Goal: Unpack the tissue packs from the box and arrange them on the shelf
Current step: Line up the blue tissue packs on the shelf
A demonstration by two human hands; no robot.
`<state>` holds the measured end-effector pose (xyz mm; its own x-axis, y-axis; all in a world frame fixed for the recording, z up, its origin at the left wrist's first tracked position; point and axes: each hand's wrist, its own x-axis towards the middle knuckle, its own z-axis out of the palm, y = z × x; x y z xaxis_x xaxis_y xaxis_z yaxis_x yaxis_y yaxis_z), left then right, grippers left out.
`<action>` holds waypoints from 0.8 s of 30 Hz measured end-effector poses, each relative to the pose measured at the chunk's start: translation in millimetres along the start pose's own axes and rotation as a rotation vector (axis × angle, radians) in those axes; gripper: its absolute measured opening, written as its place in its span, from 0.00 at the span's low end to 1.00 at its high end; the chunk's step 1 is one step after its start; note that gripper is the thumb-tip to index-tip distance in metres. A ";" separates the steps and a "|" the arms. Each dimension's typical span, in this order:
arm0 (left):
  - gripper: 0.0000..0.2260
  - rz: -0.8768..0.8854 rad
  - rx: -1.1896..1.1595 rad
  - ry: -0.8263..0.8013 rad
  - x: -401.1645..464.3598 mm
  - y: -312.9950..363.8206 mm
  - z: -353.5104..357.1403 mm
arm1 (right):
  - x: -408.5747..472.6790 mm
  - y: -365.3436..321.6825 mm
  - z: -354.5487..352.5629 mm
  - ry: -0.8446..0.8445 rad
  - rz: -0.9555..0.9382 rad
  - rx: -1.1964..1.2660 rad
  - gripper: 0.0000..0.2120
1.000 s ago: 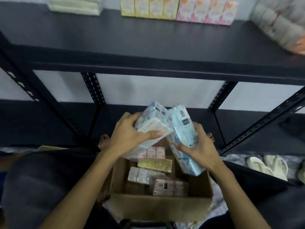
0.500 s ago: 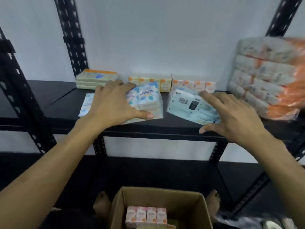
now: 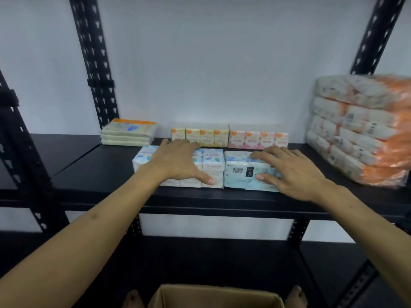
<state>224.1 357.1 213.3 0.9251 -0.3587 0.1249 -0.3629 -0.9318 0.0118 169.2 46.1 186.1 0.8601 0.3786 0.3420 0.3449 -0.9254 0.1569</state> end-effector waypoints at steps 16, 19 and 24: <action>0.38 -0.128 -0.195 -0.105 37.2 -7.7 -11.6 | 67.8 9.4 -7.6 -0.252 0.425 0.393 0.25; 0.33 -0.141 -0.156 0.035 50.1 -10.9 2.6 | 75.6 13.4 4.9 -0.122 0.469 0.350 0.28; 0.30 -0.102 -0.153 0.219 58.3 -10.3 14.3 | 74.1 11.5 7.7 0.031 0.479 0.274 0.29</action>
<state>283.4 344.9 206.2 0.9174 -0.2269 0.3268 -0.2970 -0.9372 0.1830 239.8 63.4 206.0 0.9347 -0.0890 0.3441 0.0071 -0.9633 -0.2684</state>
